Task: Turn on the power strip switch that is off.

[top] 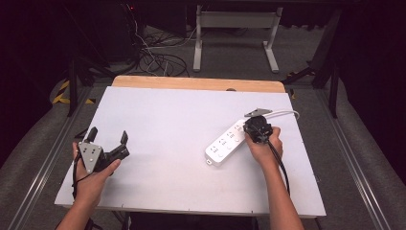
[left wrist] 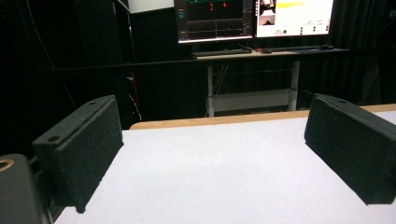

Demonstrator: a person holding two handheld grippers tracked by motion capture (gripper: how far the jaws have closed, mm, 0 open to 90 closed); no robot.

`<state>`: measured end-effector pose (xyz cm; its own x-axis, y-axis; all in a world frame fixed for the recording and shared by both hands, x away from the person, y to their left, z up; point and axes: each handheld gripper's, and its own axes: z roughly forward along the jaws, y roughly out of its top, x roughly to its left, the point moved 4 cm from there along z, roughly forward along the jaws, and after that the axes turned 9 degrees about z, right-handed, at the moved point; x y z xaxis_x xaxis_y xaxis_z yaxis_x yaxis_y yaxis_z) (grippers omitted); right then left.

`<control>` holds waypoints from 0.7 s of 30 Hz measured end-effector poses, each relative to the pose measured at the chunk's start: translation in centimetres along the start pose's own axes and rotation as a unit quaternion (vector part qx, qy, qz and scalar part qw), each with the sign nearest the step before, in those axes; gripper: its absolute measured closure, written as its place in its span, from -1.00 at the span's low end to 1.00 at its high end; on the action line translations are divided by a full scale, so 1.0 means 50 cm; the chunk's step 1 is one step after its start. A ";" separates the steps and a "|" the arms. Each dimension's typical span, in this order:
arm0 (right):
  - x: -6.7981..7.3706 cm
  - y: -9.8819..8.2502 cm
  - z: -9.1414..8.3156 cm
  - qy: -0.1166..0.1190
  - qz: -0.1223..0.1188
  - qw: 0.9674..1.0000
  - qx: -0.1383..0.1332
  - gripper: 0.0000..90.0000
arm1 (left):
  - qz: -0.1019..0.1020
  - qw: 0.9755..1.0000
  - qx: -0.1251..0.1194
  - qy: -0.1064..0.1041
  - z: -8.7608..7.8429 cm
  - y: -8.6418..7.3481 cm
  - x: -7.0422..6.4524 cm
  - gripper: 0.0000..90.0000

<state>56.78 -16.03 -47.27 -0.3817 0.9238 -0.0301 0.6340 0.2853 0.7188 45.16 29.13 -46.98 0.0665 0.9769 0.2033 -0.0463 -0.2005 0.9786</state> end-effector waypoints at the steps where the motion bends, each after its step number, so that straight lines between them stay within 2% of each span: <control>1: 0.000 0.000 0.000 0.000 0.000 1.000 0.000 1.00 | 0.000 1.000 0.000 -0.001 0.000 0.000 0.000 -0.89; 2: -0.002 0.004 -0.010 0.003 0.003 1.000 -0.014 1.00 | 0.001 1.000 0.000 0.000 0.000 0.000 0.002 -0.89; 6: -0.007 0.005 -0.024 0.011 0.015 0.999 -0.032 1.00 | -0.002 1.000 0.000 0.002 0.000 0.000 0.003 -0.89; 8: -0.011 0.003 -0.039 0.013 0.014 0.999 -0.049 1.00 | -0.003 1.000 -0.001 0.001 0.000 0.000 0.003 -0.89; 9: -0.011 0.003 -0.039 0.013 0.014 0.999 -0.049 1.00 | -0.004 1.000 -0.001 0.001 0.000 0.000 0.003 -0.89; 12: -0.014 0.002 -0.065 0.023 0.013 0.996 -0.086 1.00 | -0.005 1.000 0.000 0.000 0.000 0.001 0.003 -0.89; 15: -0.016 -0.002 -0.108 0.041 0.025 0.990 -0.135 1.00 | -0.006 1.000 0.000 0.000 0.000 0.001 0.003 -0.89; 16: -0.018 -0.006 -0.138 0.048 0.029 0.984 -0.167 1.00 | -0.006 1.000 -0.001 0.000 0.000 0.001 0.004 -0.89; 17: -0.018 -0.006 -0.138 0.048 0.029 0.984 -0.167 1.00 | -0.006 1.000 -0.001 0.001 0.000 0.001 0.004 -0.89; 18: -0.019 -0.008 -0.149 0.050 0.031 0.982 -0.179 1.00 | -0.006 1.000 -0.001 0.001 0.000 0.002 0.004 -0.89; 19: -0.021 -0.010 -0.166 0.057 0.035 0.978 -0.199 1.00 | -0.005 1.000 -0.001 0.002 0.000 0.002 0.004 -0.89; 20: -0.023 -0.011 -0.183 0.069 0.046 0.971 -0.225 1.00 | -0.005 1.000 -0.002 0.002 0.000 0.002 0.004 -0.89; 21: -0.023 -0.011 -0.183 0.069 0.046 0.971 -0.225 1.00 | -0.005 1.000 -0.002 0.001 0.000 0.002 0.004 -0.89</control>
<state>50.69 -19.58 -41.27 -0.4427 0.8886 0.1199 0.3231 0.0334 0.9458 45.16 29.30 -46.84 0.0645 0.9789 0.1937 -0.0492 -0.1907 0.9804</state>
